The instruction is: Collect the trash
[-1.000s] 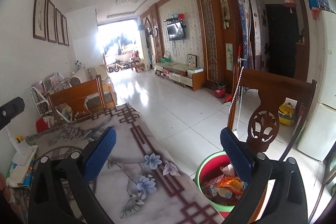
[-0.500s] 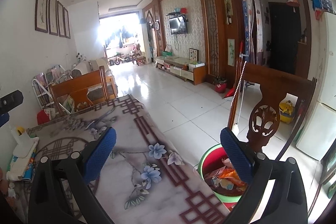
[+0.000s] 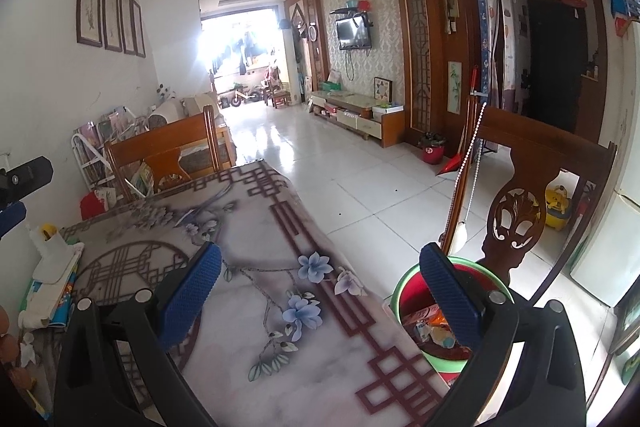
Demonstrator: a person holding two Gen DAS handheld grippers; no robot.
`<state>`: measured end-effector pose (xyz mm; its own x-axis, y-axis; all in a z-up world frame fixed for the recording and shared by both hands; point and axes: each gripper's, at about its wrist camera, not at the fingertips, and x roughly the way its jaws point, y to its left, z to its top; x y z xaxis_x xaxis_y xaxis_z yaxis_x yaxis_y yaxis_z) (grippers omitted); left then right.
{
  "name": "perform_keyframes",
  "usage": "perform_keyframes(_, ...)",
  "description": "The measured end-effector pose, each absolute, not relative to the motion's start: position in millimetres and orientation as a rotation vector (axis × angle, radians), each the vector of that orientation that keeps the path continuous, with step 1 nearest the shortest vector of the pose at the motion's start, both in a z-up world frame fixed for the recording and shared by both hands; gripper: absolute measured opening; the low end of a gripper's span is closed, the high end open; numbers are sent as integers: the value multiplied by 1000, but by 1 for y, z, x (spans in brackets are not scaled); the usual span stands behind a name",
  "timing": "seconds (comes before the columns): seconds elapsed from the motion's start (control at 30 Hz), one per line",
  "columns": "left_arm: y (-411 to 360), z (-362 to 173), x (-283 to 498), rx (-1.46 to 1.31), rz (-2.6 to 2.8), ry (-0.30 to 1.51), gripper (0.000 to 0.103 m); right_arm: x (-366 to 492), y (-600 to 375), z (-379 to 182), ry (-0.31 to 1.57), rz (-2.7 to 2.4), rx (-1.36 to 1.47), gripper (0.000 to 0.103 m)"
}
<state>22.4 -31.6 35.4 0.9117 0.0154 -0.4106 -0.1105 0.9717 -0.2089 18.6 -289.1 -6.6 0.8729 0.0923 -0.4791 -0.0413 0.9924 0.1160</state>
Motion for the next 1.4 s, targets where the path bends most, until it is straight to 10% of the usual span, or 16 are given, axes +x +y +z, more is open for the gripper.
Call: perform_keyframes(1.4, -15, 3, 38, -207, 137, 527, 98, 52, -264, -74, 764, 158, 37, 96)
